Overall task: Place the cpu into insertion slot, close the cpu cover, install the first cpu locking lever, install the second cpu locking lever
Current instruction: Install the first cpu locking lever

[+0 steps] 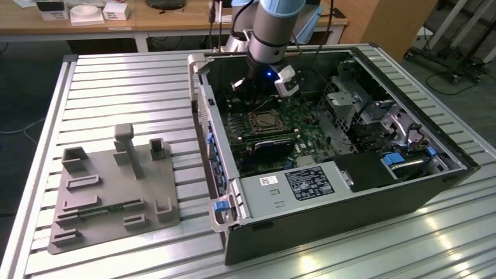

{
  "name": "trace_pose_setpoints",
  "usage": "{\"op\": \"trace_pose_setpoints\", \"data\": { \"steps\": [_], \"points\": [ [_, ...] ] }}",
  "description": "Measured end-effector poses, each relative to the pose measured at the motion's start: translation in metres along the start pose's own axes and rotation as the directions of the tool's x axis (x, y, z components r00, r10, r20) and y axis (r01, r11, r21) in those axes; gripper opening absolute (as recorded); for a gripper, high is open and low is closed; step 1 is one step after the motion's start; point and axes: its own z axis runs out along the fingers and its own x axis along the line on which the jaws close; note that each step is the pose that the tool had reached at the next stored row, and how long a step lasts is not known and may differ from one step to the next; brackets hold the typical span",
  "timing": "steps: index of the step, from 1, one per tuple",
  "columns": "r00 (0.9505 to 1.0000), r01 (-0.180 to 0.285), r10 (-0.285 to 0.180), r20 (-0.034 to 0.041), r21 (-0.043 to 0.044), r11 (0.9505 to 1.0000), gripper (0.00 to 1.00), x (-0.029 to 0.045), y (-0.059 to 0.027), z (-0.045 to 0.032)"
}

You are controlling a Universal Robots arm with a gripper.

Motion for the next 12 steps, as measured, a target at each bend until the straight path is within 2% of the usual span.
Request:
{"op": "trace_pose_setpoints", "data": {
  "steps": [8,9,12],
  "points": [
    [1.0000,0.001,-0.001,0.0000,-0.0004,1.0000,0.11,0.0003,-0.0044,-0.0006],
    [1.0000,0.002,-0.002,-0.0003,-0.0015,1.0000,0.11,0.0003,-0.0045,-0.0007],
    [1.0000,0.008,-0.008,-0.0004,-0.0121,0.9999,0.11,0.0003,-0.0044,-0.0008]
  ]
}}
